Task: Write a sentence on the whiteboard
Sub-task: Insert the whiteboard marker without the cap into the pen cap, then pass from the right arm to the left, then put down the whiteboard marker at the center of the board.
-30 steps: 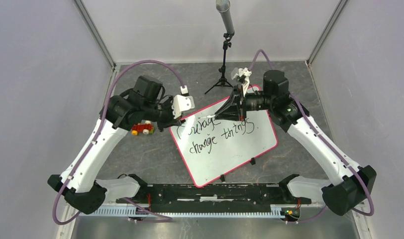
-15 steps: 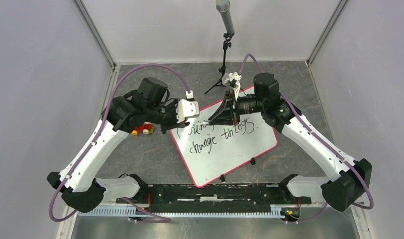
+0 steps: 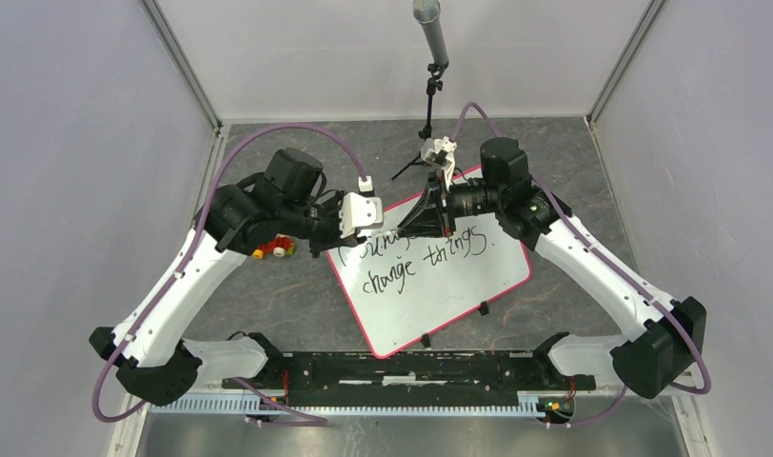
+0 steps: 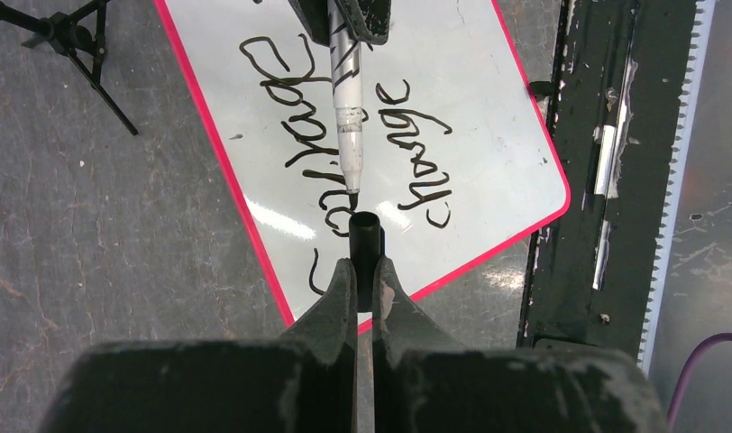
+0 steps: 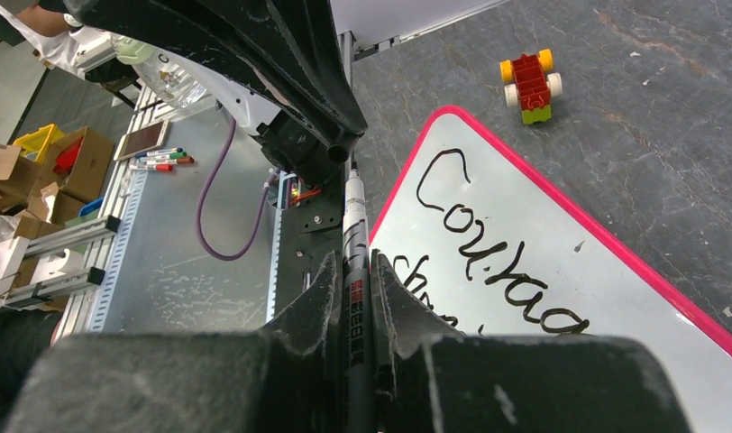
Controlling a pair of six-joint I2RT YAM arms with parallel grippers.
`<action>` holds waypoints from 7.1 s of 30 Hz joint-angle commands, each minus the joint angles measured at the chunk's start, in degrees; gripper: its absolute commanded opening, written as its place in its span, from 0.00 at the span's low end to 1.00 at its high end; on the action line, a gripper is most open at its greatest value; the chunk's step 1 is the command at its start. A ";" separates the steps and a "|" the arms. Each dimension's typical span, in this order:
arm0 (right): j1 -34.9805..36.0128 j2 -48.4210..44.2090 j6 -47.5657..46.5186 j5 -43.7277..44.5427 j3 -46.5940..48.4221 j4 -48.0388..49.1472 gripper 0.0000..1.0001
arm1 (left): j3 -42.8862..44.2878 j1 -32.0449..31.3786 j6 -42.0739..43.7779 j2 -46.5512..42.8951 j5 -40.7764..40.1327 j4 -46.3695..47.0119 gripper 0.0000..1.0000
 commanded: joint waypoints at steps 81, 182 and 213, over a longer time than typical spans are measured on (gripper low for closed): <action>4.41 4.02 -4.86 5.36 2.90 -2.89 0.00 | 4.30 -7.01 -9.85 6.68 -8.32 10.15 0.02; 5.66 -0.97 -1.97 -2.97 1.08 2.70 0.02 | 9.05 -2.84 -12.09 8.43 3.53 -2.61 0.21; -44.27 -5.96 -24.92 -2.28 -0.14 -20.72 0.98 | -8.59 53.10 -17.61 27.08 1.06 21.42 0.10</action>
